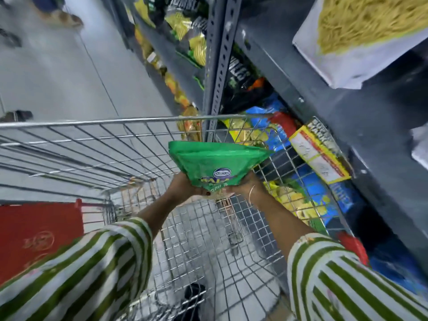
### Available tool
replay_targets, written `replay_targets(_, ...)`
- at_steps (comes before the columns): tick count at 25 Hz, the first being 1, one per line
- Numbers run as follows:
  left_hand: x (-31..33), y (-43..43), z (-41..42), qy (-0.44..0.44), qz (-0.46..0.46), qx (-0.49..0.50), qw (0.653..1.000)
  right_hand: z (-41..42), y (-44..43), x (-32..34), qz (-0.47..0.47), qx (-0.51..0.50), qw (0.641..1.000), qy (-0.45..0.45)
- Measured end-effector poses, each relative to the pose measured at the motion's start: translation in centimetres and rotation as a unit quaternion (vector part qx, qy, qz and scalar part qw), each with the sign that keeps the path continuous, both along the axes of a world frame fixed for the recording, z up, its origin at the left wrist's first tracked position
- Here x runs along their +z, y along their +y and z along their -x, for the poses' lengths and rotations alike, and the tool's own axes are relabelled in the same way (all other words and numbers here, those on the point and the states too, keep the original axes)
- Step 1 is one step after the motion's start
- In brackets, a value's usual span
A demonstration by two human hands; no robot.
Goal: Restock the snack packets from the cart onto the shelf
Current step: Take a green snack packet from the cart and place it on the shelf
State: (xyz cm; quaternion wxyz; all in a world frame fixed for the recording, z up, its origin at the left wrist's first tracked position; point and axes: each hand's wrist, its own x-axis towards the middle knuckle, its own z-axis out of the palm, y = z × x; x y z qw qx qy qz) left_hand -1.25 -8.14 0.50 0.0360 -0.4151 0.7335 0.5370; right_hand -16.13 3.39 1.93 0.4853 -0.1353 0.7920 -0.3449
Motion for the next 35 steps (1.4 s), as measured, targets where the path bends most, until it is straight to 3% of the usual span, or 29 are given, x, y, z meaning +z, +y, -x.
replay_targets(3,3.4,-0.4,-0.1,-0.009,0.031,-0.048,0.998,-1.9,1.6,3.2,0.015,-0.035,0.998,0.05)
replay_targets(7,10.7,0.0,-0.3,0.041,0.038,-0.081,0.995,-2.4,3.3,9.3,0.118,-0.056,0.984,0.117)
replay_targets(10,17.5,1.2,-0.5,0.077,0.063,-0.102,0.99,-2.9,5.7,15.9,0.142,-0.05,0.973,0.177)
replay_targets(19,34.8,11.5,2.1,0.139,0.092,-0.249,0.954,-2.9,19.1,32.7,0.224,-0.106,0.932,0.264)
replay_targets(23,36.0,20.0,6.2,0.152,0.041,-0.296,0.942,-2.7,29.2,35.3,0.21,-0.158,0.926,0.272)
replay_targets(27,35.3,30.0,11.5,0.138,-0.03,-0.375,0.916,-2.0,39.2,34.6,0.186,-0.271,0.906,0.265)
replay_targets(35,31.9,41.1,19.8,0.12,-0.074,-0.501,0.854,0.2,49.9,31.6,0.118,-0.414,0.857,0.283)
